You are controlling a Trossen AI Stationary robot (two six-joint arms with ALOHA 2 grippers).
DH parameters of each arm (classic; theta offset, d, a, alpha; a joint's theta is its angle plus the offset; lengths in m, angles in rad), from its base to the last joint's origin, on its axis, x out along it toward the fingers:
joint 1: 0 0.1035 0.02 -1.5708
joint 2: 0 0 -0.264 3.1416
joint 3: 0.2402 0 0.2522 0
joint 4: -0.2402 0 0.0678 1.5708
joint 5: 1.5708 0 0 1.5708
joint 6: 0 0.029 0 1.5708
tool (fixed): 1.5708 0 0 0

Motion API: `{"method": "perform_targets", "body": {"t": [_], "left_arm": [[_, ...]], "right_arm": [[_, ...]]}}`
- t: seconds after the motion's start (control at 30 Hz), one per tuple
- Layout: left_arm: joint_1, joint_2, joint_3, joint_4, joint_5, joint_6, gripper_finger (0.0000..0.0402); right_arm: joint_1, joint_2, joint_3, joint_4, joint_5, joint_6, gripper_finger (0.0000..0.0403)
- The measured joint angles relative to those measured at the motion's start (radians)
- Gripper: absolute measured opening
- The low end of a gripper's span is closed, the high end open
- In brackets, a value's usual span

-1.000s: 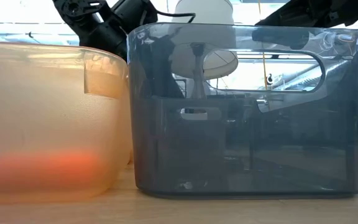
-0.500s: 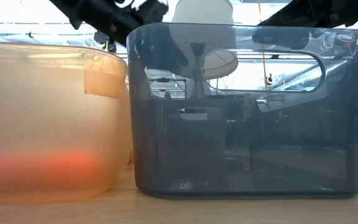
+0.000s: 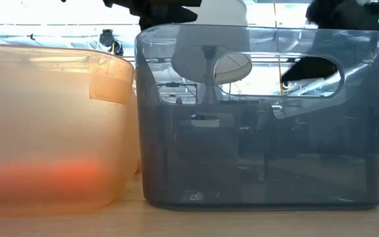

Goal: Pick & Place Markers
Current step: Put the light green marker pen into the white bin

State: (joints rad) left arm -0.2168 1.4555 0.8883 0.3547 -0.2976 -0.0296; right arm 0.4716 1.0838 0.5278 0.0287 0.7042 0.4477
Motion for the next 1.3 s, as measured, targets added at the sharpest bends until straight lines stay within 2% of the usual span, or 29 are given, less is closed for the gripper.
{"method": "perform_targets", "body": {"t": [0.1, 0.27, 0.37, 0.43, 0.63, 0.97, 1.3], "left_arm": [[-0.003, 0.002, 0.0, -0.005, 0.0, 0.005, 0.02], [0.005, 0.003, 0.0, -0.013, 0.0, 0.001, 0.02], [0.008, 0.004, 0.0, -0.022, -0.001, -0.006, 0.02], [0.009, 0.004, 0.0, -0.028, -0.001, -0.007, 0.02], [0.007, 0.004, 0.0, -0.037, -0.001, -0.015, 0.02], [0.008, 0.004, 0.0, -0.037, -0.001, -0.019, 0.02], [0.008, 0.005, 0.0, -0.037, -0.001, -0.024, 0.02]], "right_arm": [[-0.033, 0.019, 0.0, -0.13, -0.043, 0.132, 0.0137], [-0.105, 0.09, 0.067, -0.445, -0.266, 0.361, 0.0134], [-0.11, 0.143, 0.104, -0.564, -0.396, 0.461, 0.0134], [-0.108, 0.169, 0.111, -0.602, -0.445, 0.502, 0.0134], [-0.114, 0.21, 0.113, -0.628, -0.471, 0.535, 0.0134], [-0.148, 0.256, 0.109, -0.632, -0.469, 0.477, 0.0134], [-0.213, 0.265, 0.042, -0.623, -0.468, 0.456, 0.0134]]}}
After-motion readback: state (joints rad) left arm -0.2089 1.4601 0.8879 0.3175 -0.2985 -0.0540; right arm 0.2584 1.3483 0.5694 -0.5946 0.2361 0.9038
